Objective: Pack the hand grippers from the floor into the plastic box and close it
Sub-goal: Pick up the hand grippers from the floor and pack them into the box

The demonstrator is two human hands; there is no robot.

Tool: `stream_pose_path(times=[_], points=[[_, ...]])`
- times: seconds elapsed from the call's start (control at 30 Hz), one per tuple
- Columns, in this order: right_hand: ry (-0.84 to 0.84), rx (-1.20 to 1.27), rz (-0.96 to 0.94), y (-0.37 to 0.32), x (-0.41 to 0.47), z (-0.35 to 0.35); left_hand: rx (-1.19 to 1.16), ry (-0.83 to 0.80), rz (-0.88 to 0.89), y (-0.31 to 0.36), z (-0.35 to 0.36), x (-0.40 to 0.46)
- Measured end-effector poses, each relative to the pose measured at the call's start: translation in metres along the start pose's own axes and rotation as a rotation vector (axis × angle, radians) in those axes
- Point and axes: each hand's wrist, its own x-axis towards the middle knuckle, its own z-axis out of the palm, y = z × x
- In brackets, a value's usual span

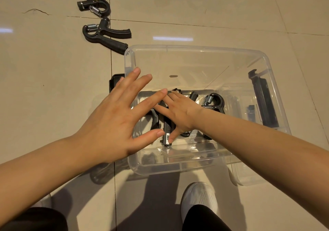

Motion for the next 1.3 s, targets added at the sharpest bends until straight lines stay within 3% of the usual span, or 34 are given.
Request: stream_pose_path(times=[0.2,0.37,0.6,0.73,1.07,1.3], points=[[-0.003,0.032,-0.019,0.003,-0.001,-0.004,0.003,-0.012,-0.008,0.000,-0.001,0.000],[0.116,0.267,0.073,0.037,-0.021,-0.015,0.001,-0.012,-0.004,0.000,-0.001,0.000],[-0.085,0.180,0.221,0.047,-0.031,0.010,-0.016,0.007,0.000,-0.001,0.001,0.000],[-0.041,0.037,0.238,0.039,-0.023,0.010,-0.017,0.007,0.001,-0.001,0.001,0.000],[-0.023,-0.015,0.274,0.039,-0.024,0.011,0.022,-0.007,0.035,-0.003,0.001,0.000],[-0.011,0.148,0.326,0.054,-0.043,-0.013,0.018,-0.011,0.038,-0.003,0.002,-0.002]])
